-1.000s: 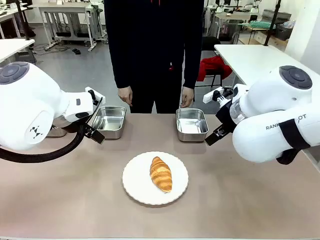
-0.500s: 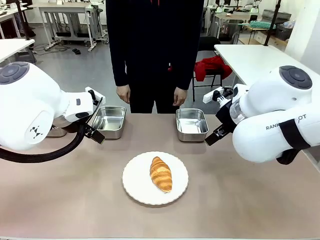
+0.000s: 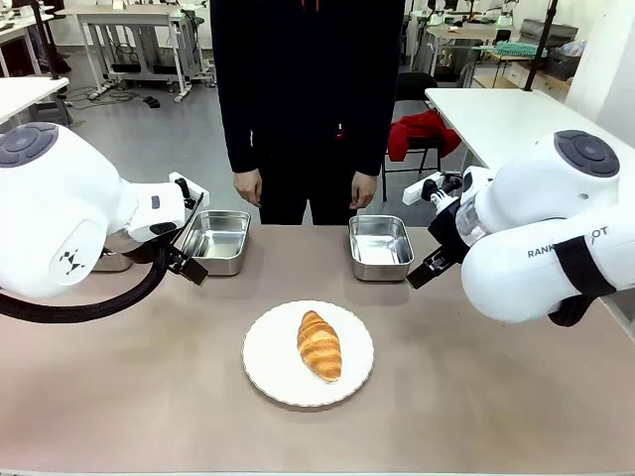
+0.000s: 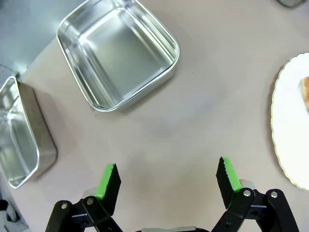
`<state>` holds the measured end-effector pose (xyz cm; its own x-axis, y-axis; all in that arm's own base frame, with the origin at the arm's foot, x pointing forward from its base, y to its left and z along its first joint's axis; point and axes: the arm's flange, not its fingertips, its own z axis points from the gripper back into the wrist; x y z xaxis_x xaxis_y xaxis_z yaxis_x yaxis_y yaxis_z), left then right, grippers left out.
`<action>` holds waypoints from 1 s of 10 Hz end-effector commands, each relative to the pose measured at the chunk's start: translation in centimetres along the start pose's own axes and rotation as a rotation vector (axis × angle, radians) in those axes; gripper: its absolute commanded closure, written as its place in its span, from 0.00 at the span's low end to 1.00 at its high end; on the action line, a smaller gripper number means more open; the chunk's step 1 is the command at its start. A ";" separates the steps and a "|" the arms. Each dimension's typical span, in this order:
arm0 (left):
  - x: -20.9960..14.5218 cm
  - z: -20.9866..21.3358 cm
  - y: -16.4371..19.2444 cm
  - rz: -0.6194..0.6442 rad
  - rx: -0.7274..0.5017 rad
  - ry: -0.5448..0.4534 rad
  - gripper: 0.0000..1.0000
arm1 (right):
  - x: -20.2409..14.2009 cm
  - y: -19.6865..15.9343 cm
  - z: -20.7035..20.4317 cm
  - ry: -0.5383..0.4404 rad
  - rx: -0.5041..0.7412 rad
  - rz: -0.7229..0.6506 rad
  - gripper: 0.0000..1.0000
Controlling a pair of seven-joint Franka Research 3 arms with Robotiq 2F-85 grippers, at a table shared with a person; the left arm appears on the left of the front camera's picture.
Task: Place the bread in the container.
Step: Place the Butter Roll into the Airtight Container indicated by the human.
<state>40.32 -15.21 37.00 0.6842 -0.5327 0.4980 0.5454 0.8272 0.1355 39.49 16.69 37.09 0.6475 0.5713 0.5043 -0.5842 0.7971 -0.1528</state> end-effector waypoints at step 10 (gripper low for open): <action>3.8 16.9 18.2 -0.142 -0.405 -0.043 0.00 | -0.6 -17.0 15.5 -0.187 0.111 0.045 0.00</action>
<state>45.12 3.60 55.35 0.5502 -0.6499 0.5243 0.7978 0.5944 -0.1003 41.18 -2.16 52.60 0.4962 0.5510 0.6710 -0.6715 0.7334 -0.1057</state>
